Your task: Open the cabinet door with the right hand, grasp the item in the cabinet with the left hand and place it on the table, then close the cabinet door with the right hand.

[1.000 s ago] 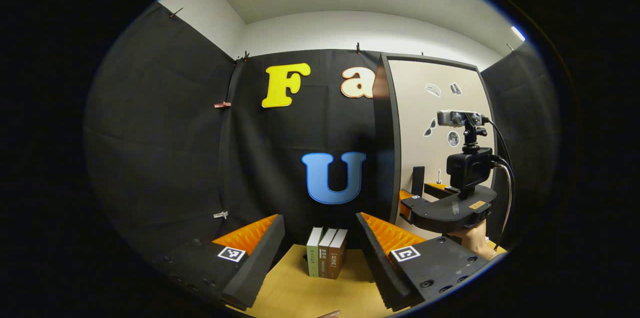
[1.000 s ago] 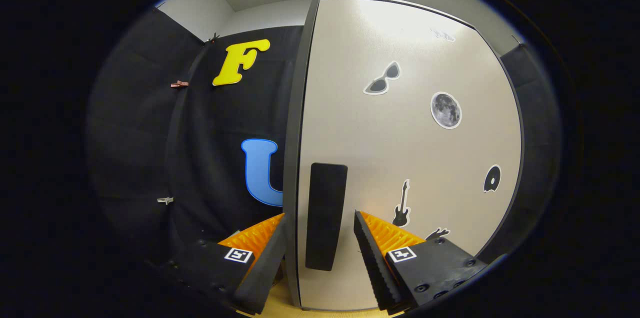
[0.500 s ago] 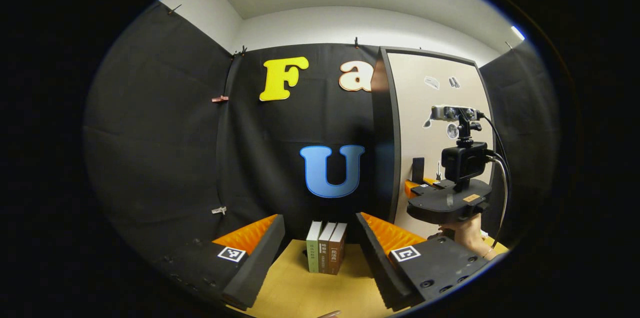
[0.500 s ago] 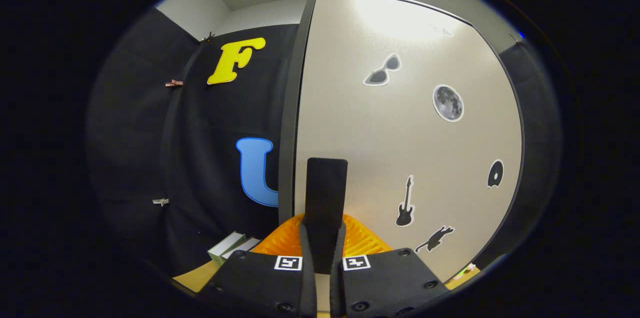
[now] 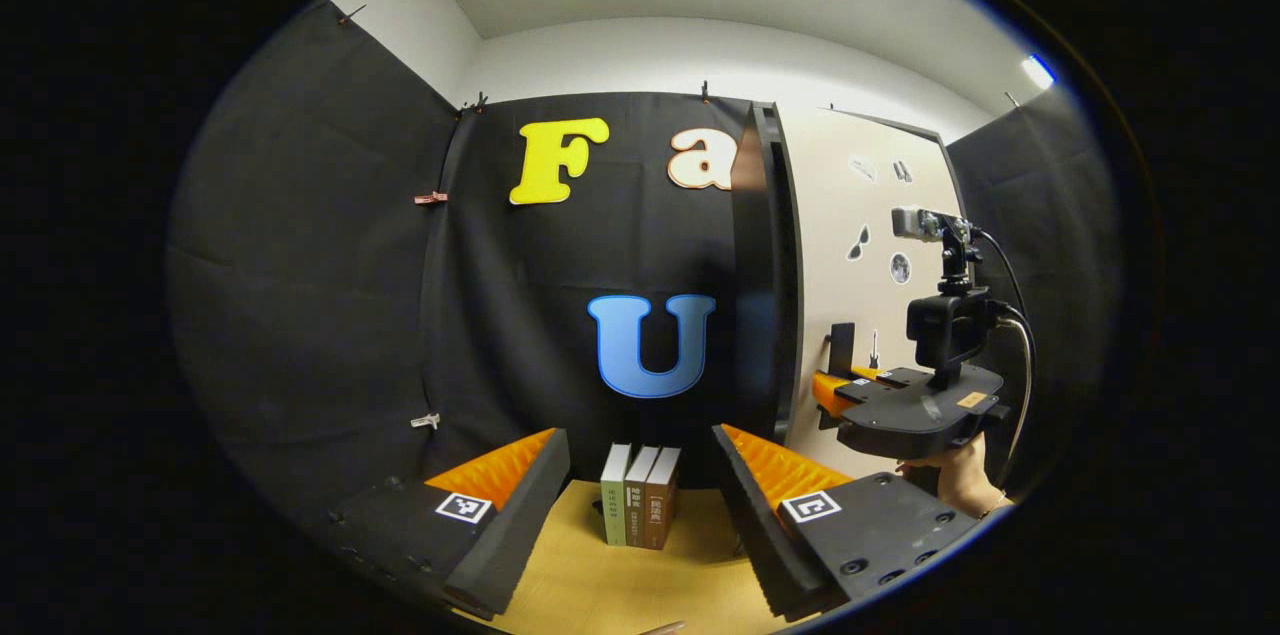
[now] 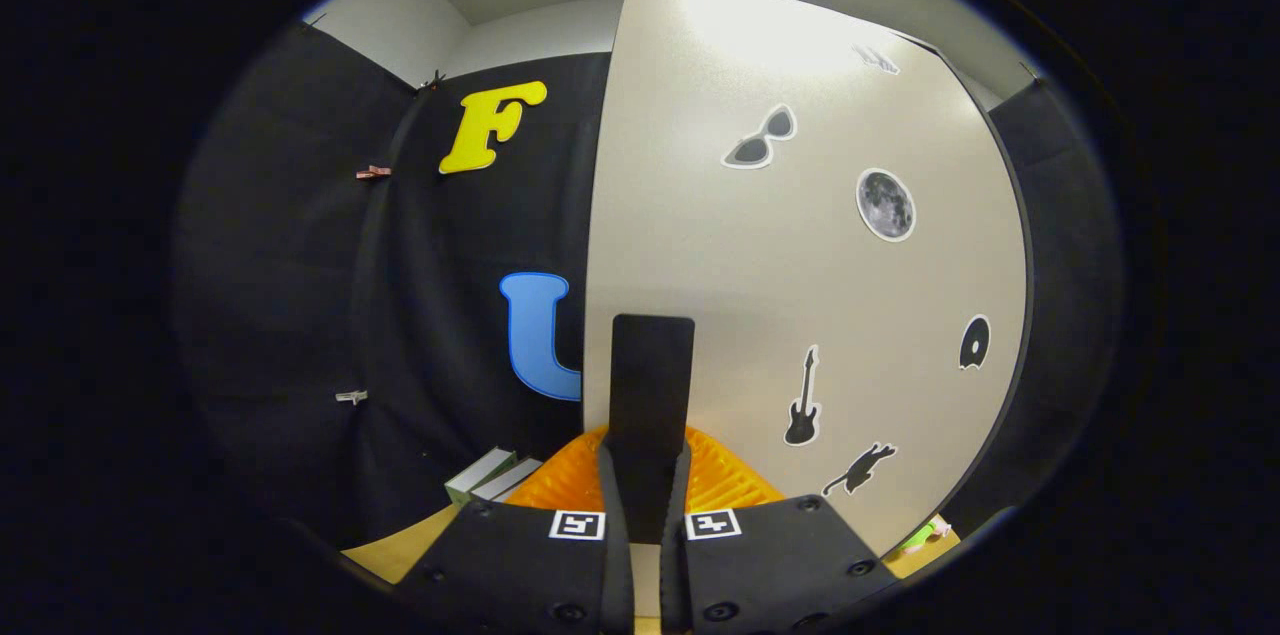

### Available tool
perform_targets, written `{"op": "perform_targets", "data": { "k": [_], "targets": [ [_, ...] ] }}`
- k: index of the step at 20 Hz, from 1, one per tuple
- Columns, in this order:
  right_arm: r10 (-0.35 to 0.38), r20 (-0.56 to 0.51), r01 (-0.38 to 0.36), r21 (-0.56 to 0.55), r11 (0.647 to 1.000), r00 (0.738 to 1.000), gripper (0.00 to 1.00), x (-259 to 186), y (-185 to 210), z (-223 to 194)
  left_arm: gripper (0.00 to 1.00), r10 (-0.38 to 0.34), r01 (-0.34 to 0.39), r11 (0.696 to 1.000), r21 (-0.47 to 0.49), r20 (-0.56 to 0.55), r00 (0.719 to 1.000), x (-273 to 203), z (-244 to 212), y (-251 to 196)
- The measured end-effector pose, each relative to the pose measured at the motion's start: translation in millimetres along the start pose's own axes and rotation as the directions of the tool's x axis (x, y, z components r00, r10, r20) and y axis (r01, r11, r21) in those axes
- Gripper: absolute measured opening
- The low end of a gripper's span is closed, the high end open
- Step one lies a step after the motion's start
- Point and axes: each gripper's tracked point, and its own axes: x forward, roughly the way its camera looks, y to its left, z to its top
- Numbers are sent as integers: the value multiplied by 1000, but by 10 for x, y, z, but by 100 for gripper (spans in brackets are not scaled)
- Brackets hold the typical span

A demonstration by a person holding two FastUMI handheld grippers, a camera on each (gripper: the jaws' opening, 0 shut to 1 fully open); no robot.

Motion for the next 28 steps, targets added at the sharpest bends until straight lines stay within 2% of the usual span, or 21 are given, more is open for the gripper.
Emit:
{"op": "perform_targets", "data": {
  "k": [11,19,27,28],
  "targets": [
    [89,-6,-89,-2,996,996,14,-903,-253,27,90,-111,111,994,-17,0,994,-142,2,-466],
    [115,-28,-114,27,993,993,14,-1337,-497,56,90,-269,269,963,-29,10,963,-174,51,-1110],
    [124,-37,-122,47,991,992,14,-1752,-830,102,90,-361,362,932,-34,12,932,-152,56,-1540],
    [121,-37,-119,51,992,992,14,-1809,-885,104,87,-373,373,927,-36,11,928,-143,50,-1589]
  ]
}}
